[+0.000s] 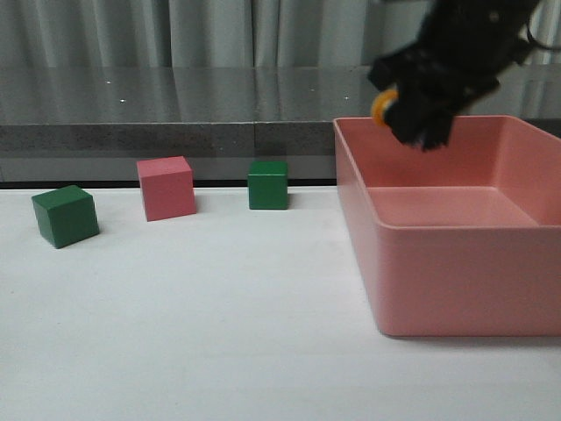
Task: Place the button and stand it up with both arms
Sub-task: 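Carry the button out of the tray and lower it onto the table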
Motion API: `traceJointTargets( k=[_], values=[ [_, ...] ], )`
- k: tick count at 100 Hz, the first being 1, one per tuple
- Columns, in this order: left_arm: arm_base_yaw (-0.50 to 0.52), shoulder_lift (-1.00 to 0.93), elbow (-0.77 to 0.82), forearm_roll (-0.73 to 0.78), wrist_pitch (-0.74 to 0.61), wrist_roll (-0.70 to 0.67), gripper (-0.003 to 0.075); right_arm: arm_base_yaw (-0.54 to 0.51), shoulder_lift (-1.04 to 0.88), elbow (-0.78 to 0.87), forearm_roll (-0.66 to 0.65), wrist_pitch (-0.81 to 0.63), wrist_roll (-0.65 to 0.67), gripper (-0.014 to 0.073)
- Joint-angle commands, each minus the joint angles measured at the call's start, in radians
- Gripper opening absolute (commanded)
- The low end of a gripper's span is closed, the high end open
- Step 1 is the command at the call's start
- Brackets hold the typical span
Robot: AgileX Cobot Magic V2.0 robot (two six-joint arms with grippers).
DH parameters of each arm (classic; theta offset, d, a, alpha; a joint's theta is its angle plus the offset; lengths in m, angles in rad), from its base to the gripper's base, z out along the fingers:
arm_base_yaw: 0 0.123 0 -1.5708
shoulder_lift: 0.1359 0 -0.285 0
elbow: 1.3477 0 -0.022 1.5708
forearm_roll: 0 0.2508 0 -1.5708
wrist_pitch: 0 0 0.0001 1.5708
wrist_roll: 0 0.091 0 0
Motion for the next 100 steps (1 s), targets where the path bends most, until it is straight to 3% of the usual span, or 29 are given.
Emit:
traceJointTargets(
  k=[1, 23, 44, 73, 100],
  values=[
    [0.0, -0.031, 0.046, 0.001, -0.078, -0.01, -0.0019, 0.08, -0.065, -0.077, 0.001, -0.011, -0.15, -0.0074],
    [0.0, -0.031, 0.046, 0.001, -0.078, -0.01, -0.002, 0.248, 0.021, -0.146, 0.035, -0.012, -0.457, -0.0074],
    [0.0, -0.031, 0.046, 0.001, -0.078, -0.01, -0.002, 0.319, 0.188, -0.218, 0.055, -0.019, -0.66, -0.0074],
    [0.0, -0.031, 0.046, 0.001, -0.078, -0.01, -0.002, 0.328, 0.37, -0.322, 0.109, -0.017, -0.693, -0.0074],
    [0.0, -0.031, 0.046, 0.001, -0.078, -0.01, -0.002, 0.337, 0.399, -0.333, 0.148, -0.005, -0.728, -0.0066]
  ],
)
